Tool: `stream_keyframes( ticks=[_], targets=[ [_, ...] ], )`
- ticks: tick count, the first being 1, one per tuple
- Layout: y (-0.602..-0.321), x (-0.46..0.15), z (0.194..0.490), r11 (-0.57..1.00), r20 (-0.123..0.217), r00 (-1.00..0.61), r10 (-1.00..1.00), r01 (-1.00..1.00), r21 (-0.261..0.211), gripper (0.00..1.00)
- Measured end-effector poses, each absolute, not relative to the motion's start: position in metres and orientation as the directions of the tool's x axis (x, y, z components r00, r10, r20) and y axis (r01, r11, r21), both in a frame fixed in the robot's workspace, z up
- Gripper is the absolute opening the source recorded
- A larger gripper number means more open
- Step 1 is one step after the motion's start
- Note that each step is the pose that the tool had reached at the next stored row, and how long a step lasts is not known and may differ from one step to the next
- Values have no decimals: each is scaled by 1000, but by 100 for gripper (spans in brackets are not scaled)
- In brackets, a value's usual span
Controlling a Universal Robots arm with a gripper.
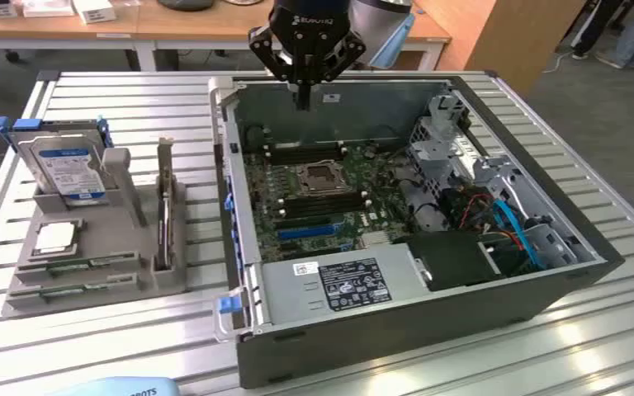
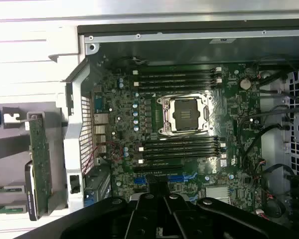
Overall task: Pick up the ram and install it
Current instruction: 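Reach for the ram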
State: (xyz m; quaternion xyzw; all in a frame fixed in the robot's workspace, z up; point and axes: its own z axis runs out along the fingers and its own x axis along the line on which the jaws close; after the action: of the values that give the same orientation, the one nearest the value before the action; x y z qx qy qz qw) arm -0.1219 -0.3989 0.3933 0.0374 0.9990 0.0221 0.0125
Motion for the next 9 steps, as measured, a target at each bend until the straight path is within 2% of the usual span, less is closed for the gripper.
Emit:
stream_keyframes(
  ticks=[9],
  targets=[
    [-399,-122,393,996,-23,-997,75,74,45,10]
  ],
)
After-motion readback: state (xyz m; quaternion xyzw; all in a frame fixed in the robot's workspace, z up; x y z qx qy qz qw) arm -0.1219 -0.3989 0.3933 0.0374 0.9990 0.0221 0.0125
